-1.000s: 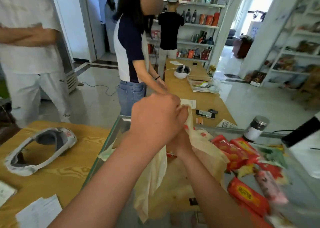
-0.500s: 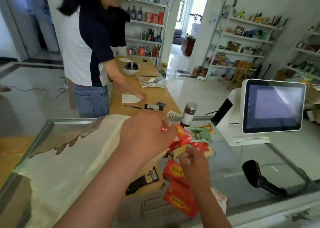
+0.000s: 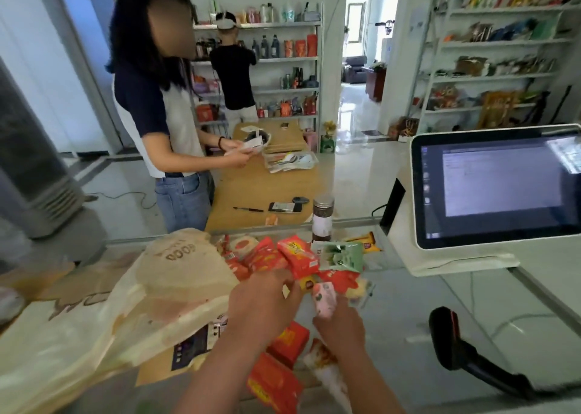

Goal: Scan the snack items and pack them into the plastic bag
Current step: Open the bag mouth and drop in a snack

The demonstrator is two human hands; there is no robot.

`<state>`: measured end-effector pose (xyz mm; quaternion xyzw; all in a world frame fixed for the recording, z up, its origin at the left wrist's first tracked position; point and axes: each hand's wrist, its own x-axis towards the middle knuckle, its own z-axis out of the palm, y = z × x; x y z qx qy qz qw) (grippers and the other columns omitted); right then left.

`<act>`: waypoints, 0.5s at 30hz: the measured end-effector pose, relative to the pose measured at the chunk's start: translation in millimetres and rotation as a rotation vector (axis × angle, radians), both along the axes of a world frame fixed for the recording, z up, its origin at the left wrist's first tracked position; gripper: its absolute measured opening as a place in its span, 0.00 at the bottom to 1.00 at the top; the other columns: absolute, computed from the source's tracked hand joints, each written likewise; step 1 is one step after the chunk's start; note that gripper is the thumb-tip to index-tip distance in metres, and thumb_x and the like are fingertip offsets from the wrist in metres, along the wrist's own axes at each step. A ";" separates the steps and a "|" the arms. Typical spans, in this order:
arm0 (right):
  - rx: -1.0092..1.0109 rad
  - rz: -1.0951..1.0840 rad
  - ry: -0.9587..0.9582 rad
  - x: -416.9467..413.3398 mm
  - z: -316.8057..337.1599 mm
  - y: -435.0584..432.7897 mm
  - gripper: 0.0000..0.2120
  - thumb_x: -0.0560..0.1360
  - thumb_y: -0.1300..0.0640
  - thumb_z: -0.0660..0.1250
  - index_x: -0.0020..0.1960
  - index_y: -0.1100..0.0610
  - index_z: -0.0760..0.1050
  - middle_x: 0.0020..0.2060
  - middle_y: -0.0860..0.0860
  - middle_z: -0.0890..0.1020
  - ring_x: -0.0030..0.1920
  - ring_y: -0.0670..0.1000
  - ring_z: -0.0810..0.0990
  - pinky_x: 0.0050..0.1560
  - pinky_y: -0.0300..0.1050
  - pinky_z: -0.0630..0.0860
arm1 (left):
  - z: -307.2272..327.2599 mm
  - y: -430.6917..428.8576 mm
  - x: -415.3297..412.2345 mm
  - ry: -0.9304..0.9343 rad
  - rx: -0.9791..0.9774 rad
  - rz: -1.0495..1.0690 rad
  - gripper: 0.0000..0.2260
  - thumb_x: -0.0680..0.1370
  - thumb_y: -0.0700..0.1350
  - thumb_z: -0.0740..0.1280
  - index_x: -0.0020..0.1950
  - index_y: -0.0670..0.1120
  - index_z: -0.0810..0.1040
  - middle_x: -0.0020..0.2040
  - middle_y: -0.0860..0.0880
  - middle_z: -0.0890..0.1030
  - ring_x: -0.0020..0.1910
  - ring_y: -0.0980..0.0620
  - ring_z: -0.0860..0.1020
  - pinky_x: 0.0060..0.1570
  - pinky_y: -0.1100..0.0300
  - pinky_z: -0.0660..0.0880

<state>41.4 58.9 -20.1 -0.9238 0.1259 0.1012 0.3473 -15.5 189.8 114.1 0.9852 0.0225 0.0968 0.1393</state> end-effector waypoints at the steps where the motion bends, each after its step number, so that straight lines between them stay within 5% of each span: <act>1: 0.018 -0.003 -0.006 1.1 2.3 -1.9 0.32 0.71 0.48 0.68 0.72 0.55 0.62 0.61 0.56 0.76 0.61 0.56 0.75 0.55 0.44 0.71 | -0.3 0.0 1.6 0.014 -0.005 0.018 0.11 0.79 0.56 0.59 0.45 0.54 0.78 0.40 0.52 0.81 0.44 0.50 0.80 0.34 0.60 0.66; 4: 0.080 -0.041 -0.070 2.5 11.2 -6.8 0.23 0.72 0.51 0.68 0.64 0.57 0.72 0.57 0.55 0.79 0.57 0.56 0.77 0.45 0.41 0.68 | -1.7 6.7 8.4 0.005 -0.001 0.063 0.11 0.79 0.55 0.59 0.40 0.53 0.74 0.37 0.52 0.78 0.44 0.48 0.80 0.35 0.60 0.68; 10: 0.113 -0.090 -0.247 -6.7 42.8 -6.9 0.16 0.72 0.50 0.67 0.57 0.55 0.77 0.47 0.51 0.81 0.47 0.53 0.78 0.38 0.41 0.66 | -24.0 4.8 22.0 0.107 0.023 0.021 0.16 0.80 0.59 0.56 0.52 0.52 0.79 0.48 0.50 0.83 0.49 0.48 0.80 0.41 0.59 0.73; 13: 0.155 -0.098 -0.448 -15.3 67.8 -1.9 0.10 0.70 0.48 0.70 0.49 0.50 0.79 0.38 0.44 0.78 0.41 0.48 0.78 0.33 0.37 0.67 | -35.1 3.6 30.7 0.199 -0.194 -0.026 0.22 0.80 0.64 0.52 0.54 0.51 0.79 0.52 0.50 0.82 0.52 0.47 0.79 0.48 0.56 0.75; 15: 0.167 -0.075 -0.569 -21.5 81.4 5.3 0.11 0.69 0.45 0.70 0.48 0.48 0.78 0.40 0.43 0.80 0.43 0.47 0.79 0.38 0.40 0.73 | -35.5 3.3 36.6 0.333 -0.537 -0.049 0.25 0.79 0.66 0.51 0.60 0.51 0.77 0.57 0.49 0.80 0.57 0.46 0.78 0.55 0.55 0.74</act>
